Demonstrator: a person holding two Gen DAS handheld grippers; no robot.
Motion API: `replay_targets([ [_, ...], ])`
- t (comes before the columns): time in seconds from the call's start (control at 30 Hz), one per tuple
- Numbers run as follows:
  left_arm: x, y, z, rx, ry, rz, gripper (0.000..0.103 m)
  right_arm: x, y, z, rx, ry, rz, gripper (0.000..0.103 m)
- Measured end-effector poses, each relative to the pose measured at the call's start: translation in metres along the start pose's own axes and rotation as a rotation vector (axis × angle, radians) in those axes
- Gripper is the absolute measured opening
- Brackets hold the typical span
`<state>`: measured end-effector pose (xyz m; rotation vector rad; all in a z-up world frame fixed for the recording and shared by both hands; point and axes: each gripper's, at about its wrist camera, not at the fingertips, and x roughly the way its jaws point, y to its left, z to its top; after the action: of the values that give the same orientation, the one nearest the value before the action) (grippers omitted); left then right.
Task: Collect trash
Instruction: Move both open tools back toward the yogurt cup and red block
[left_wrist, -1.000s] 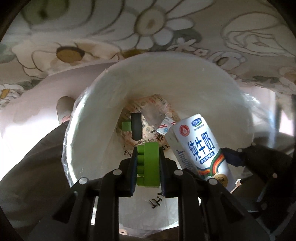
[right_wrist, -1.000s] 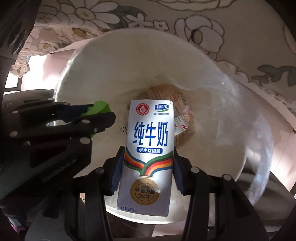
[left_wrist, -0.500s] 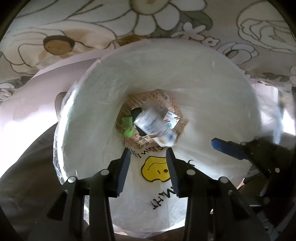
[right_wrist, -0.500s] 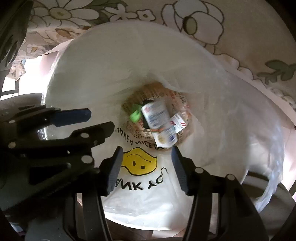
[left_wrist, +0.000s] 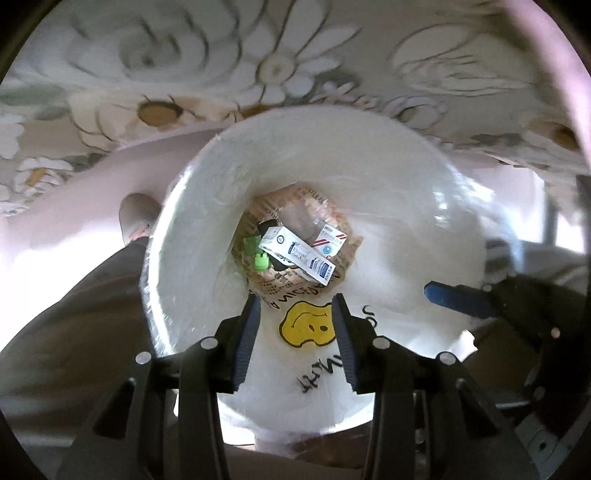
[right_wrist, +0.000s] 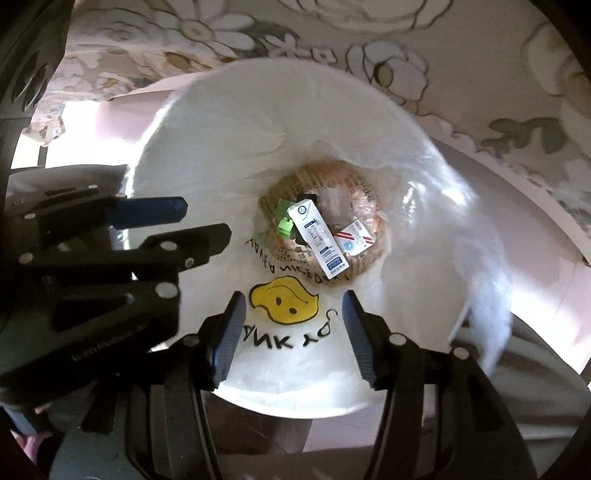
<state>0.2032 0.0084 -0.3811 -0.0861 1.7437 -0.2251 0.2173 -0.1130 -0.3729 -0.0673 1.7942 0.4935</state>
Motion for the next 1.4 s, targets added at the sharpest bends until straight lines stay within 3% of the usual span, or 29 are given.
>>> replay_targets([
  [0.57,-0.132,-0.025,-0.051,0.207,-0.302,0.091,0.042,-0.117,0.015,-0.055,-0.107,-0.201,-0.032,0.055],
  [0.9,-0.207,-0.044,-0.06,0.309,-0.458,0.146,0.043,-0.212,0.013,-0.074,-0.144,-0.391,-0.079,0.055],
  [1.4,-0.315,-0.064,-0.015,0.393,-0.683,0.234,0.068,-0.378,0.014,-0.048,-0.224,-0.727,-0.164,0.071],
])
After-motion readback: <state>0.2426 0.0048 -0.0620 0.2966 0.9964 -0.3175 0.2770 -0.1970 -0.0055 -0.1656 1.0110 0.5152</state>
